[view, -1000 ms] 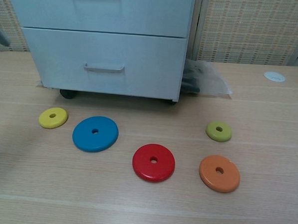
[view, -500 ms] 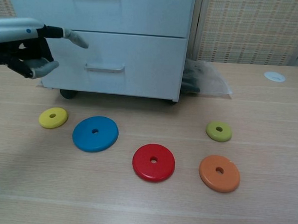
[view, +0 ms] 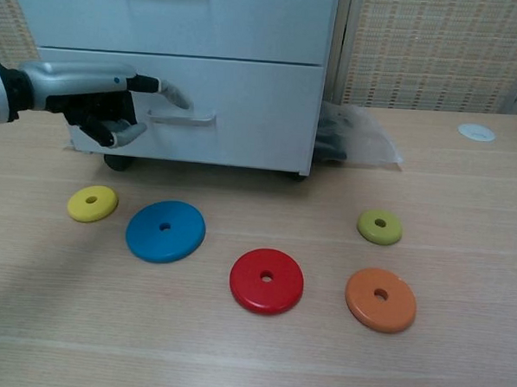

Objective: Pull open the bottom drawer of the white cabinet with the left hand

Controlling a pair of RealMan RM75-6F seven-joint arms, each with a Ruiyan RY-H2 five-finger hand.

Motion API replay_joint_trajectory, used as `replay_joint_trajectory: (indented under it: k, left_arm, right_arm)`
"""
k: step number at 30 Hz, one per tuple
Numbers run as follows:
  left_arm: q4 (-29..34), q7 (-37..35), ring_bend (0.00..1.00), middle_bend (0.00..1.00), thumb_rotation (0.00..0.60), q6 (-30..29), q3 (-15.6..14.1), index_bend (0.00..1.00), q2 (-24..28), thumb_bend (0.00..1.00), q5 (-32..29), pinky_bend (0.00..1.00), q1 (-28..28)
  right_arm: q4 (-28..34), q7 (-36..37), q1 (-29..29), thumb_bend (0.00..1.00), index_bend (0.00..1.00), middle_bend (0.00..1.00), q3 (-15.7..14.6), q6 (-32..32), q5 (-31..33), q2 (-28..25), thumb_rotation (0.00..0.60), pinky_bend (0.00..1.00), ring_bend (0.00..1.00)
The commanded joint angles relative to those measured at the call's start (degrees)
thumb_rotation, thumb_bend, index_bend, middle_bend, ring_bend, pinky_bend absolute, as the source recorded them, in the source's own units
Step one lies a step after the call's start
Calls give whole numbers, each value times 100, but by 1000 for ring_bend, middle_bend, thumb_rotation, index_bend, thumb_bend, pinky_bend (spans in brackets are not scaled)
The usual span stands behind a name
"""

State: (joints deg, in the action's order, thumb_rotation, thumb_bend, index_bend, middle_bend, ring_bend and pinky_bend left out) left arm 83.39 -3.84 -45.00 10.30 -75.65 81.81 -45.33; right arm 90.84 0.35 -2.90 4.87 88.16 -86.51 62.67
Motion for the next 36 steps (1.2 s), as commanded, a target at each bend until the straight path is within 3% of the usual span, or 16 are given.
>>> replay_joint_trajectory:
  k: [1,16,36]
  left_arm:
    - [-80,49,949,911,600,121,-17,127,-37,598,-132,999,-85]
    - [-164,116,949,911,600,340,-126,159,-59,598,-435,999,-283]
    - [773,408,948,909,600,-161,-635,182,551,598,32,999,18]
  right_arm:
    - [-14,5,4,237,160,256,0,-5,11,7,600,159,177]
    - [-82,61,46,238,160,257,-8,-5,77,41,600,159,177]
    - [-25,-8,106,238,160,256,-21,72,52,34,600,159,177]
